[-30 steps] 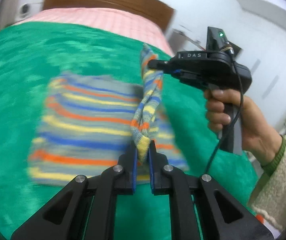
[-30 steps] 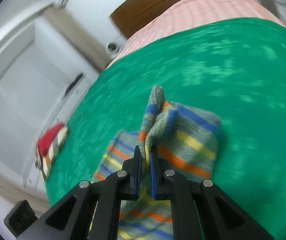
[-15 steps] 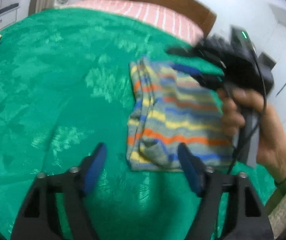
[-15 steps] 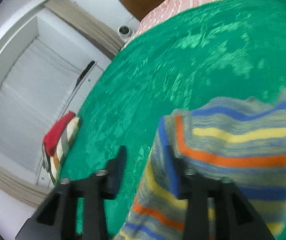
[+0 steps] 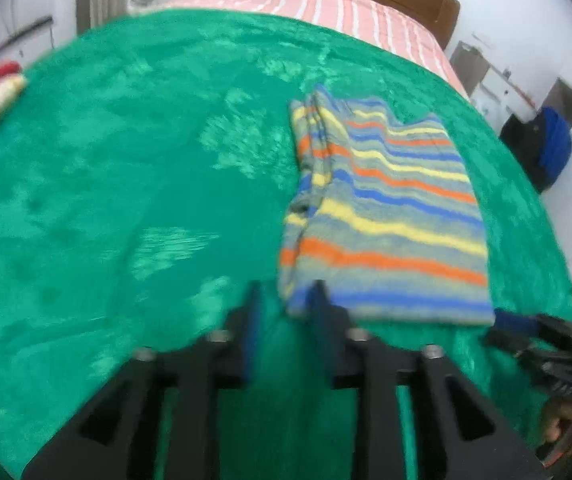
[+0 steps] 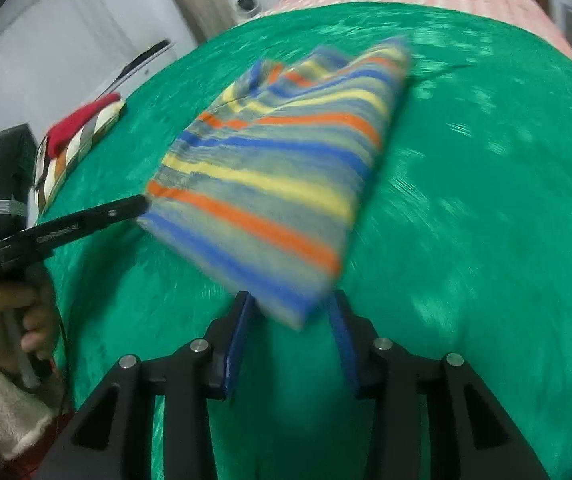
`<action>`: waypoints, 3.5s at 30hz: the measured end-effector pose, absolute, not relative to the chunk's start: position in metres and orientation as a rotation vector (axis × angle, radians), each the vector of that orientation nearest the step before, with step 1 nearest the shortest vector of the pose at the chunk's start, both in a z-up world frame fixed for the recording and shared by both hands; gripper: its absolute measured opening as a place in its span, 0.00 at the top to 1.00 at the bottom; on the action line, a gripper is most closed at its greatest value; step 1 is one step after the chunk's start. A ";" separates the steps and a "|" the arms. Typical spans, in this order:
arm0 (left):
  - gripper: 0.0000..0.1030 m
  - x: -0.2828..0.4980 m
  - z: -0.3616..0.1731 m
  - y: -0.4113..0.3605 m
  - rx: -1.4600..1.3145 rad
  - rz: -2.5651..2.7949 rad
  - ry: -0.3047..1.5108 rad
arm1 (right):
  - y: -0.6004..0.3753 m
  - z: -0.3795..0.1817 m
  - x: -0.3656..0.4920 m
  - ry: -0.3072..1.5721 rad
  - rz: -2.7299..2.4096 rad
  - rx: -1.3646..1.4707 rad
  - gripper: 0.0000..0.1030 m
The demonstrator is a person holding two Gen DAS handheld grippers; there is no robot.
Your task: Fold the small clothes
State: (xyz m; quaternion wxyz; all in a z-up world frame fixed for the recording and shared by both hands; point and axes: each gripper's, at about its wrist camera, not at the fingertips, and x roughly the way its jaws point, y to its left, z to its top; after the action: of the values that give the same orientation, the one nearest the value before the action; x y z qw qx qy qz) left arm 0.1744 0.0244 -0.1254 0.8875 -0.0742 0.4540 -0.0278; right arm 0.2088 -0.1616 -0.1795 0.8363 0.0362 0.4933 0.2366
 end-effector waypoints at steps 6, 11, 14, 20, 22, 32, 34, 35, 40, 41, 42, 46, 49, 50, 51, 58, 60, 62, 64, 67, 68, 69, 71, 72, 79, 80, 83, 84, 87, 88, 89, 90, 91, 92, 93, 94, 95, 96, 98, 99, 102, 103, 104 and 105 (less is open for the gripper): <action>0.22 0.140 -0.087 0.016 0.011 0.023 0.814 | -0.184 -0.147 0.143 0.857 0.370 0.127 0.34; 0.21 0.125 -0.074 0.007 0.071 0.034 0.772 | -0.190 -0.139 0.117 0.839 0.306 0.152 0.32; 0.21 0.120 -0.067 0.001 0.086 0.025 0.756 | -0.190 -0.139 0.107 0.846 0.292 0.158 0.32; 0.20 0.106 -0.057 -0.007 0.108 0.021 0.728 | -0.191 -0.140 0.088 0.853 0.282 0.162 0.27; 0.17 0.104 -0.056 -0.009 0.108 0.019 0.726 | -0.191 -0.141 0.084 0.859 0.277 0.159 0.27; 0.09 0.106 -0.116 0.008 -0.009 -0.110 0.834 | -0.204 -0.158 0.066 0.848 0.225 0.134 0.23; 0.09 0.104 -0.130 0.009 -0.014 -0.127 0.822 | -0.210 -0.163 0.062 0.819 0.182 0.112 0.23; 0.08 0.102 -0.138 0.009 -0.005 -0.127 0.816 | -0.213 -0.163 0.063 0.810 0.157 0.109 0.23; 0.01 0.095 -0.175 0.013 0.024 -0.125 0.770 | -0.238 -0.163 0.064 0.727 0.046 0.123 0.17; 0.01 0.090 -0.178 0.013 0.021 -0.125 0.731 | -0.243 -0.166 0.065 0.714 0.023 0.118 0.15; 0.00 0.087 -0.179 0.013 0.021 -0.121 0.707 | -0.247 -0.171 0.066 0.711 0.001 0.109 0.14; 0.00 0.086 -0.180 0.007 0.051 -0.103 0.692 | -0.254 -0.198 0.067 0.717 -0.013 0.099 0.09; 0.00 0.085 -0.180 0.008 0.049 -0.103 0.689 | -0.249 -0.201 0.069 0.706 -0.021 0.067 0.05; 0.00 0.084 -0.180 0.007 0.051 -0.101 0.690 | -0.249 -0.202 0.070 0.705 -0.023 0.063 0.05; 0.00 0.084 -0.180 0.008 0.052 -0.100 0.689 | -0.250 -0.202 0.070 0.701 -0.022 0.065 0.05; 0.00 0.083 -0.180 0.008 0.054 -0.097 0.685 | -0.251 -0.203 0.067 0.694 -0.014 0.073 0.05; 0.00 0.084 -0.179 0.008 0.054 -0.096 0.685 | -0.251 -0.204 0.066 0.694 -0.013 0.074 0.04; 0.00 0.084 -0.179 0.008 0.054 -0.095 0.684 | -0.251 -0.204 0.066 0.697 -0.014 0.072 0.04; 0.00 0.084 -0.179 0.008 0.054 -0.096 0.684 | -0.251 -0.204 0.067 0.700 -0.016 0.070 0.04; 0.00 0.084 -0.179 0.008 0.054 -0.096 0.683 | -0.249 -0.204 0.068 0.711 -0.022 0.061 0.04; 0.00 0.084 -0.179 0.008 0.055 -0.095 0.682 | -0.249 -0.204 0.069 0.712 -0.023 0.059 0.04; 0.00 0.084 -0.179 0.007 0.056 -0.094 0.681 | -0.249 -0.204 0.069 0.714 -0.025 0.056 0.04; 0.00 0.084 -0.179 0.007 0.057 -0.093 0.679 | -0.247 -0.204 0.072 0.719 -0.028 0.052 0.04; 0.00 0.082 -0.179 0.007 0.057 -0.092 0.678 | -0.246 -0.204 0.072 0.721 -0.029 0.049 0.04; 0.00 0.082 -0.178 0.007 0.060 -0.088 0.673 | -0.245 -0.204 0.074 0.730 -0.034 0.039 0.03; 0.00 0.082 -0.178 0.007 0.060 -0.088 0.672 | -0.245 -0.205 0.074 0.731 -0.035 0.038 0.03; 0.00 0.082 -0.178 0.007 0.060 -0.087 0.672 | -0.244 -0.205 0.075 0.732 -0.037 0.034 0.03; 0.00 0.082 -0.178 0.007 0.060 -0.087 0.672 | -0.244 -0.205 0.075 0.733 -0.038 0.033 0.03; 0.00 0.082 -0.178 0.007 0.060 -0.087 0.671 | -0.243 -0.205 0.075 0.735 -0.042 0.027 0.03; 0.00 0.082 -0.178 0.007 0.060 -0.087 0.671 | -0.243 -0.205 0.076 0.736 -0.043 0.025 0.03; 0.00 0.083 -0.178 0.007 0.060 -0.087 0.671 | -0.242 -0.205 0.076 0.737 -0.045 0.023 0.03; 0.00 0.082 -0.178 0.007 0.060 -0.087 0.671 | -0.242 -0.205 0.076 0.737 -0.047 0.020 0.03; 0.00 0.082 -0.178 0.007 0.060 -0.087 0.671 | -0.242 -0.205 0.077 0.738 -0.048 0.018 0.03; 0.00 0.082 -0.178 0.007 0.060 -0.087 0.671 | -0.241 -0.205 0.077 0.739 -0.050 0.018 0.03; 0.00 0.082 -0.179 0.007 0.060 -0.087 0.671 | -0.241 -0.205 0.077 0.739 -0.051 0.015 0.03; 0.00 0.083 -0.178 0.007 0.060 -0.087 0.672 | -0.241 -0.205 0.077 0.740 -0.053 0.014 0.02; 0.00 0.083 -0.178 0.007 0.059 -0.087 0.673 | -0.241 -0.205 0.077 0.740 -0.053 0.014 0.02; 0.00 0.082 -0.178 0.007 0.059 -0.086 0.676 | -0.240 -0.205 0.077 0.740 -0.054 0.013 0.02; 0.00 0.084 -0.177 0.008 0.051 -0.088 0.702 | -0.240 -0.206 0.078 0.740 -0.054 0.012 0.02; 0.00 0.086 -0.175 0.009 0.045 -0.093 0.725 | -0.240 -0.206 0.078 0.739 -0.054 0.013 0.02; 0.01 0.098 -0.163 0.015 0.020 -0.149 0.841 | -0.240 -0.205 0.078 0.749 -0.050 0.017 0.02; 0.02 0.104 -0.157 0.019 -0.009 -0.175 0.874 | -0.240 -0.205 0.078 0.760 -0.047 0.020 0.02; 0.02 0.110 -0.149 0.024 -0.047 -0.204 0.886 | -0.241 -0.203 0.079 0.777 -0.041 0.026 0.02; 0.02 0.119 -0.135 0.032 -0.108 -0.242 0.874 | -0.243 -0.201 0.079 0.796 -0.033 0.035 0.02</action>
State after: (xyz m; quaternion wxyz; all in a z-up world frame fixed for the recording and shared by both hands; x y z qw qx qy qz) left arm 0.1189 0.0319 -0.1353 0.8974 -0.0524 0.4222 -0.1169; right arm 0.0791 -0.2428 -0.2013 0.9215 0.0171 0.3876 -0.0162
